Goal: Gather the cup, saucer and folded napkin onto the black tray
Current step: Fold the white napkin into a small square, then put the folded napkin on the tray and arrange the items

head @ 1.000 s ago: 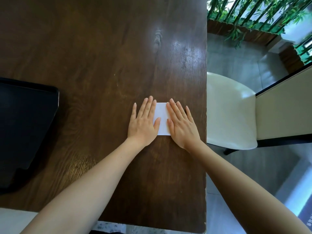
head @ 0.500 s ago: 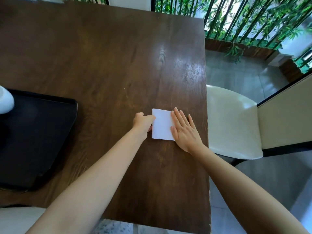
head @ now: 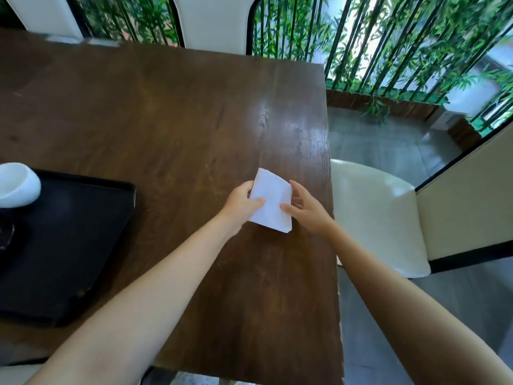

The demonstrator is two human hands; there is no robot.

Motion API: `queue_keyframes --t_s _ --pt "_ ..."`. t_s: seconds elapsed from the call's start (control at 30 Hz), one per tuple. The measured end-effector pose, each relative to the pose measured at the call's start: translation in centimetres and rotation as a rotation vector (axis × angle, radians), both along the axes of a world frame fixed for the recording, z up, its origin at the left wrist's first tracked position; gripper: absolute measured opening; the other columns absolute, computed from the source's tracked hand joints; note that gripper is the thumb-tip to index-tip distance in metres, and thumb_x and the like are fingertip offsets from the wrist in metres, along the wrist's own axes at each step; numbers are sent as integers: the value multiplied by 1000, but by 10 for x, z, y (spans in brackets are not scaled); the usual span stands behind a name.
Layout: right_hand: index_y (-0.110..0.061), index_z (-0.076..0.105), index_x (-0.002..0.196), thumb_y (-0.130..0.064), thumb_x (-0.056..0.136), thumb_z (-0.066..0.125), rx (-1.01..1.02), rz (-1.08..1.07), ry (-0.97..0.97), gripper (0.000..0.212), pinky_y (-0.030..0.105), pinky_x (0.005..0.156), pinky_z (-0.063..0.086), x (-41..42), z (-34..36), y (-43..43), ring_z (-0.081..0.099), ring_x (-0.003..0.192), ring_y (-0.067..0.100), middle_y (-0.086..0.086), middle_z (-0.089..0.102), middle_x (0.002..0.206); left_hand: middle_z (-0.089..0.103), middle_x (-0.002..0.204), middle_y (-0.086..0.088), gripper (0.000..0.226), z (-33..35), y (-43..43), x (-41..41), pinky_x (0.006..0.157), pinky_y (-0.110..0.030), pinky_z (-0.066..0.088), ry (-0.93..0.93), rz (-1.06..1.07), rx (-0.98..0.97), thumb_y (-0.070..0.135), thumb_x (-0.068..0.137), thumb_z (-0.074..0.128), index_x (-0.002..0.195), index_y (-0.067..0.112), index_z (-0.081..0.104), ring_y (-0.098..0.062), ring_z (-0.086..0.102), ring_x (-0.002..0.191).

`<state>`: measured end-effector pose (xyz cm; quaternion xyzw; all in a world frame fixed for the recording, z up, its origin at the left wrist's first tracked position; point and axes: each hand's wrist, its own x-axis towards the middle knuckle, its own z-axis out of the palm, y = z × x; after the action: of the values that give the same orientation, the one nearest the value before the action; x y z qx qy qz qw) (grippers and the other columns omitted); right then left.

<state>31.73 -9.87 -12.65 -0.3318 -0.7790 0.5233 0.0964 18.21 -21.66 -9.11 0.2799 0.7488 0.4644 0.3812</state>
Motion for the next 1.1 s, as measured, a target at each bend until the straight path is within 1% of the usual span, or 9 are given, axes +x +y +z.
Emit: queue_keyframes --t_s 0.1,0.2,0.27,0.43,0.53,0.63,0.7,0.87,1.1 --pt "-22 56 119 -17 89 61 -353 -62 217 31 25 77 57 -8 39 15 67 96 4 2 63 119 63 114 -5 29 38 -3 -19 82 -34 55 -85 -95 127 12 89 60 117 12 54 -17 63 99" --pt "-13 58 121 -25 88 63 -537 -42 253 35 36 85 57 -21 73 25 66 107 19 5 65 121 64 113 -3 34 72 -9 -35 86 -37 54 -105 -131 211 13 88 62 120 13 54 -18 63 103" --pt "-8 61 116 -24 87 64 -558 -40 246 33 40 90 55 -32 93 26 65 108 23 9 66 121 65 111 -1 31 89 -14 -44 85 -35 55 -115 -135 256 13 88 62 118 15 55 -16 64 102" --pt "-12 64 94 -14 79 72 -507 -69 369 17 29 66 57 -65 135 12 71 84 18 7 70 101 73 97 7 25 114 -36 -70 66 -24 57 -260 -49 346 10 87 61 110 19 60 -13 69 94" --pt "-15 63 79 -12 77 74 -475 -55 397 11 26 61 56 -88 149 -1 72 79 17 5 71 92 72 106 -2 28 118 -61 -88 69 -29 59 -402 43 344 16 84 64 112 16 61 -18 68 100" --pt "-16 63 80 -14 77 74 -462 -19 395 11 31 67 57 -117 152 -20 71 86 22 8 71 97 73 106 -7 36 116 -98 -106 72 -35 60 -516 128 338 14 77 69 112 11 60 -24 69 99" --pt "-15 62 81 -15 78 73 -469 10 375 12 34 71 58 -138 150 -36 70 91 25 10 70 101 72 108 -9 43 113 -127 -121 75 -36 60 -501 206 324 11 74 71 115 8 58 -25 69 98" --pt "-12 59 82 -14 79 72 -527 86 307 13 37 74 58 -196 138 -100 69 94 27 12 69 104 72 105 -8 25 109 -198 -161 79 -35 58 -345 413 277 7 85 63 110 7 62 -21 71 92" --pt "-7 63 86 -17 84 66 -530 122 206 11 28 68 58 -262 120 -190 71 88 21 14 71 100 72 91 -8 16 101 -293 -213 62 -23 58 -166 551 241 4 86 62 102 6 67 -16 71 75"
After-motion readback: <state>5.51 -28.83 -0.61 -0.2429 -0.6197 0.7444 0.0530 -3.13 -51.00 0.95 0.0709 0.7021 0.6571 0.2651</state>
